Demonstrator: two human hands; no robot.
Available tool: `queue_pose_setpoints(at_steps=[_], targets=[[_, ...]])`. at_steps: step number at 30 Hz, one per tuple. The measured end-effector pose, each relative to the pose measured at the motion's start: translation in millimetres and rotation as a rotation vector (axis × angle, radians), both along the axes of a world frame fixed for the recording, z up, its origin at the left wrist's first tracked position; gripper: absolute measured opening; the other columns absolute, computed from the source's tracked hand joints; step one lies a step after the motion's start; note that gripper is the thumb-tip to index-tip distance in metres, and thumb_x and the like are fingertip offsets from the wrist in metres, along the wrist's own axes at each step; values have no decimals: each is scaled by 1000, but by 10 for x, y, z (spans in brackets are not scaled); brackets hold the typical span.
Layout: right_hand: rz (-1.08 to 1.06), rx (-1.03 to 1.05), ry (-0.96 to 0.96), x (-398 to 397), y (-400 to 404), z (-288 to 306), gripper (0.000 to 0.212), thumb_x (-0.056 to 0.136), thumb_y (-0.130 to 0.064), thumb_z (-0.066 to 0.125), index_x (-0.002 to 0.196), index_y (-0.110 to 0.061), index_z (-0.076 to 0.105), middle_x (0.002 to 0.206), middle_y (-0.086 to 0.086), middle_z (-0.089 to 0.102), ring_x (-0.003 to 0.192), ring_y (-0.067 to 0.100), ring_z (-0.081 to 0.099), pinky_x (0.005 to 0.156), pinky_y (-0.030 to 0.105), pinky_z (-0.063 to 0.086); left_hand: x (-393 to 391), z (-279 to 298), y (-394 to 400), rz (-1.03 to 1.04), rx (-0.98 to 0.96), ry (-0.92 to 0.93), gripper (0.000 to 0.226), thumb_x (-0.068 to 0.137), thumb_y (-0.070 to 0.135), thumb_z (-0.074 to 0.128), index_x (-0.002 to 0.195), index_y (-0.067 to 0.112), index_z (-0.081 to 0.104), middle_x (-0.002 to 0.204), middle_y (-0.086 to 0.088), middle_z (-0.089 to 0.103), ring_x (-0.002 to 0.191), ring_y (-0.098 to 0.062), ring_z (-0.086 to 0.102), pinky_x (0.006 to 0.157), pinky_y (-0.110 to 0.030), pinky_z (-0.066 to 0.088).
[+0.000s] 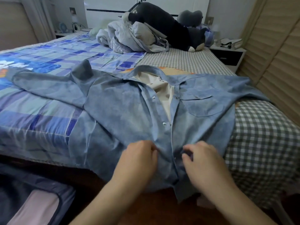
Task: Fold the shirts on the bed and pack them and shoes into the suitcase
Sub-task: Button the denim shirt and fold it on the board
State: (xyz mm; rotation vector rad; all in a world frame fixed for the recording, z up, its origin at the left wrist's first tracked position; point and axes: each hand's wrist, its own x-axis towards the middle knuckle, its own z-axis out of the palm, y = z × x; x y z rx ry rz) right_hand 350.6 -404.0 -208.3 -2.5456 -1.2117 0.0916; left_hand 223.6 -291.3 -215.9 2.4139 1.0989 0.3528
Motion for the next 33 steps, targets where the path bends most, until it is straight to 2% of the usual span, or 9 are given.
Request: queue_pose_setpoints(at_steps=[2, 4, 8, 12, 18, 25, 30, 32, 33], targets=[[-55, 394, -13, 38, 100, 129, 15, 96, -28, 59, 106, -22, 69, 103, -6, 60, 101, 15, 55, 87, 32, 46, 84, 122, 125, 159, 5, -251, 15, 95, 31, 55, 97, 24, 68, 97, 2, 72, 97, -22, 63, 82, -35, 48], [-86, 463, 73, 87, 319, 174, 19, 93, -29, 63, 109, -19, 63, 102, -6, 59, 101, 17, 57, 87, 31, 46, 256, 160, 208, 268, -129, -373, 11, 95, 33, 54, 93, 25, 59, 95, 2, 68, 95, -22, 60, 81, -37, 47], [-134, 194, 160, 168, 753, -48, 45, 92, -48, 64, 119, -14, 53, 119, 6, 57, 116, 29, 53, 95, 38, 42, 565, -38, 288, 278, -157, -209, 32, 98, 51, 49, 96, 18, 49, 105, -4, 60, 101, -32, 60, 81, -41, 44], [-155, 323, 126, 249, 805, -161, 20, 95, -34, 64, 97, -17, 55, 105, 5, 62, 104, 28, 57, 85, 36, 42, 730, -104, 337, 336, -102, -126, 52, 92, 69, 46, 106, 19, 47, 117, -3, 55, 109, -33, 59, 79, -42, 40], [-276, 692, 625, 372, 732, -157, 16, 88, -16, 76, 74, -14, 67, 68, -5, 68, 63, 5, 62, 64, 28, 50, 739, -181, 364, 324, -69, -146, 43, 89, 60, 61, 79, 20, 51, 94, 1, 56, 83, -26, 60, 69, -38, 46], [-256, 785, 549, 351, 715, -177, 18, 88, -15, 76, 73, -18, 67, 66, -8, 67, 57, -2, 56, 56, 13, 42, 597, -26, 396, 385, -341, -600, 33, 87, 26, 74, 67, 15, 51, 56, 5, 52, 56, -17, 49, 55, -31, 40], [-387, 910, 431, 244, 717, -69, 16, 90, -21, 74, 77, -22, 64, 74, -7, 66, 67, 5, 58, 59, 17, 38, 453, 55, 308, 488, -905, -1023, 8, 91, 6, 71, 83, 4, 73, 63, -8, 69, 58, -19, 63, 50, -22, 50], [-309, 949, 306, 175, 730, -53, 13, 90, -17, 73, 81, -21, 65, 81, -4, 65, 72, 9, 58, 62, 15, 39, 421, 8, 308, 495, -882, -1024, 14, 90, 6, 71, 76, 3, 73, 65, -14, 67, 62, -22, 60, 55, -29, 50], [-230, 940, 206, 145, 741, -62, 11, 89, -13, 73, 82, -18, 67, 83, -3, 64, 74, 11, 57, 65, 15, 40, 400, -32, 314, 443, -715, -918, 18, 89, 10, 73, 73, 3, 72, 64, -15, 66, 63, -22, 59, 59, -35, 50]])
